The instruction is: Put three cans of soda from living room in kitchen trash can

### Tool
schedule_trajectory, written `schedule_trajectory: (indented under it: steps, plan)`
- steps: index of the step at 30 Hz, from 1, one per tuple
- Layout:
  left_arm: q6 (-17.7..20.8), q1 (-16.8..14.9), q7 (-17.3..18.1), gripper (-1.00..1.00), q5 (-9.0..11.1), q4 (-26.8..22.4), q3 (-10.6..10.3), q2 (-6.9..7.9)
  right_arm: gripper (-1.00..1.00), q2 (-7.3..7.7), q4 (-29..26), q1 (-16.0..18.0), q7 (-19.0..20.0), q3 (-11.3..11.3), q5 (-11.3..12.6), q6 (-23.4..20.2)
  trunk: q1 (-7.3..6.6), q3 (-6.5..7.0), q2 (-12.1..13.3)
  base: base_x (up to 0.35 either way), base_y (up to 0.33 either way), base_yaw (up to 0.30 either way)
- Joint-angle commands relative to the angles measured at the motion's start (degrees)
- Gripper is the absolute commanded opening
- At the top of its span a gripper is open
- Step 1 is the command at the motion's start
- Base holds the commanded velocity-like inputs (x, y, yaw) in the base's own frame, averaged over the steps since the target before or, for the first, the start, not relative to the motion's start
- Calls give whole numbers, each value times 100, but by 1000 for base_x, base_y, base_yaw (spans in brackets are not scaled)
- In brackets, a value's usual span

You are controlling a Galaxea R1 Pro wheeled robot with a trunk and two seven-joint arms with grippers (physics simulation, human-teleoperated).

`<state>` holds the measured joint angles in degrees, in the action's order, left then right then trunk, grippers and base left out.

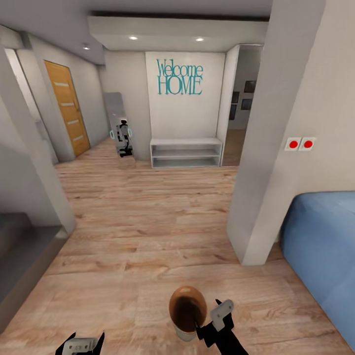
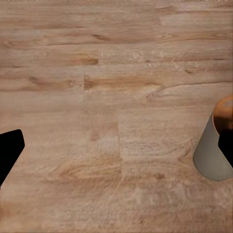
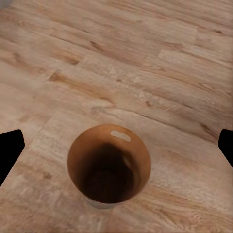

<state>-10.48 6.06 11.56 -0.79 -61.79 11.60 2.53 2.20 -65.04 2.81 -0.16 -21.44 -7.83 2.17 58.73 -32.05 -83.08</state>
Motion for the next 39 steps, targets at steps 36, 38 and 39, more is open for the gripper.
schedule_trajectory:
  steps: [36,38,39]
  plan:
    - [-24,0,-42,100,7,-9,0,1,100,7,-13,0,-20,91,69,-7,0,0,0,200,25,-10]
    - [-24,0,-32,100,8,-9,0,-2,100,3,-15,3,-20,197,119,-39,0,0,0,4,0,-4]
    - [-25,0,-33,100,8,-9,0,-3,100,-1,-16,15,-18,252,152,-95,0,0,0,3,0,-2]
